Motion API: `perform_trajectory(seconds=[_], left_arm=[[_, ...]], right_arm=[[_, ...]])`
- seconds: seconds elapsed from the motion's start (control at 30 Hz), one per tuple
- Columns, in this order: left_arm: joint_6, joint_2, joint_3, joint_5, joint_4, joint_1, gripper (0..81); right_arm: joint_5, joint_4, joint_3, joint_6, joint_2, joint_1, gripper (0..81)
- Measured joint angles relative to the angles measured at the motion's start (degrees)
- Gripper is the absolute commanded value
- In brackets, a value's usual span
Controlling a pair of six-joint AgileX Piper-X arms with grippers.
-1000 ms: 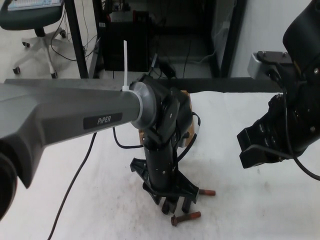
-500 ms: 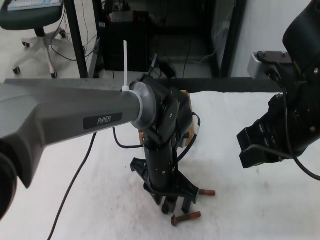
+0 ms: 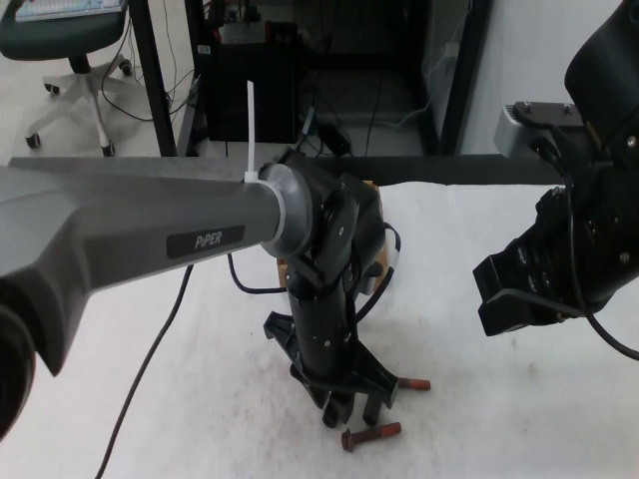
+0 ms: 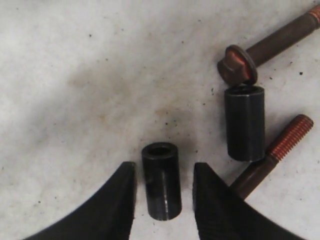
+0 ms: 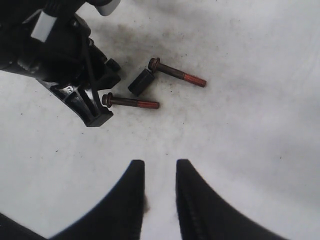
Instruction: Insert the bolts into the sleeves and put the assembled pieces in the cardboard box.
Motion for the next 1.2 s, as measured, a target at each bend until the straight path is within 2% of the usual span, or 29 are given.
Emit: perform_trajectory(seconds=[1.03, 1.1, 1.2], left_arm=[[0.0, 1.8, -0.4, 0.1, -0.1, 0.0, 34.8], [0.0, 1.8, -0.4, 0.1, -0.1, 0.0, 27.8], [0.8, 2.0, -0.4, -0.5, 0.0, 0.0, 8.1]], right_arm=[[0.0, 0.0, 0.0, 0.0, 0.0, 0.0, 21.2], [0.0, 0.0, 0.0, 0.0, 0.0, 0.0, 21.2], [0.0, 0.0, 0.0, 0.0, 0.0, 0.0, 21.2]])
